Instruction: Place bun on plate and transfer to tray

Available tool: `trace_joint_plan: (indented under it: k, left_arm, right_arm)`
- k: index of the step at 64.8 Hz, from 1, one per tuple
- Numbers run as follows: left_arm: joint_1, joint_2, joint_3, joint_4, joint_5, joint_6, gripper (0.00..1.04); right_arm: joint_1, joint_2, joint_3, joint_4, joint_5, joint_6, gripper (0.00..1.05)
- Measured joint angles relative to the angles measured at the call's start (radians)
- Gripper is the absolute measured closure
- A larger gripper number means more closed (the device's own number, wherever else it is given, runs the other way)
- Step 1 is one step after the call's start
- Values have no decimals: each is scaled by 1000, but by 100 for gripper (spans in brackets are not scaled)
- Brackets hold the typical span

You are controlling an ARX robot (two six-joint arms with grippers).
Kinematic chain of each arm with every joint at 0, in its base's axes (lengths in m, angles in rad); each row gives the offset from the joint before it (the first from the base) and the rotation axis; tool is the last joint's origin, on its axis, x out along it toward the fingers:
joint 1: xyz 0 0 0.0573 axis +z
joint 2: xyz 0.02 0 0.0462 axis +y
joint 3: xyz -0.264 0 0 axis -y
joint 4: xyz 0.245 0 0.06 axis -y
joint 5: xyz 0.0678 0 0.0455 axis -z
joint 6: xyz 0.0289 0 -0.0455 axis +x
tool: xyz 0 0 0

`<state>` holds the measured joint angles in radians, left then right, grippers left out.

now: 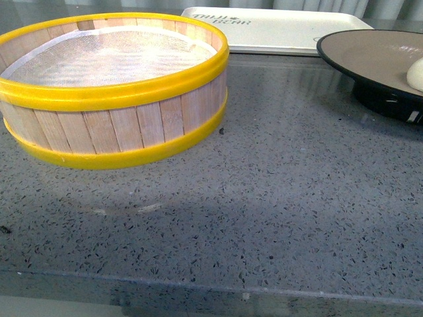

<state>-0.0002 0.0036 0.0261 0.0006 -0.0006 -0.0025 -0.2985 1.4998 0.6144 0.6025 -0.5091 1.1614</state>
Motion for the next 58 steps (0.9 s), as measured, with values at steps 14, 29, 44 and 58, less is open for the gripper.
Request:
trace_joint_plan:
  k: [14, 29, 44, 58]
  left_arm:
    - [0, 0, 0, 0, 0, 0, 7]
    - [0, 0, 0, 0, 0, 0, 7]
    - [0, 0, 0, 0, 0, 0, 7]
    - [0, 0, 0, 0, 0, 0, 7]
  right_arm:
    - [81, 1, -22, 35, 3, 92, 25]
    - [85, -11, -33, 26, -11, 90, 70]
    - [70, -8, -32, 27, -31, 60, 101]
    - [70, -74, -73, 35, -27, 87, 102]
